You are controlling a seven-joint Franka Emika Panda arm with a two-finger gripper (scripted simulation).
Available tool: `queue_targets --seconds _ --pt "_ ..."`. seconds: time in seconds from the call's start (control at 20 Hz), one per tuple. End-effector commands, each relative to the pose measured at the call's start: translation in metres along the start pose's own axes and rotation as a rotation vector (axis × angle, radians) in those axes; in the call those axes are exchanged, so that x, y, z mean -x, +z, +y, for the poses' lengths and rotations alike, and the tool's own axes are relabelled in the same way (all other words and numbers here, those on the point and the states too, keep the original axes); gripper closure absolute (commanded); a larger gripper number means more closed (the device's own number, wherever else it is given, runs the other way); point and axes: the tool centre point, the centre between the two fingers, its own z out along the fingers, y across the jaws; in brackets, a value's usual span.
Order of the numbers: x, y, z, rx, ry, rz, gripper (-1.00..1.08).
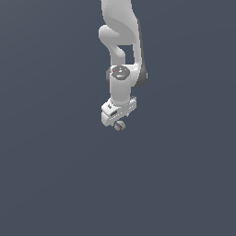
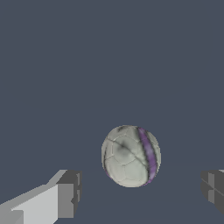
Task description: Pick up the object and move it to a goal position.
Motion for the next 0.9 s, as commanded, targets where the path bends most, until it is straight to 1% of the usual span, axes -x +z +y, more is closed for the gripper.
queue_targets --seconds 0.0,0.25,0.65,0.85 --pt "0.000 0.000 0.000 0.000 0.000 0.000 -0.92" --pt "0.000 0.011 0.000 0.000 -0.001 0.000 -0.92" --pt "0.001 0.044 -0.001 0.000 -0.005 0.001 -0.92" --pt "0.001 0.050 -0.001 0.000 -0.005 0.001 -0.92"
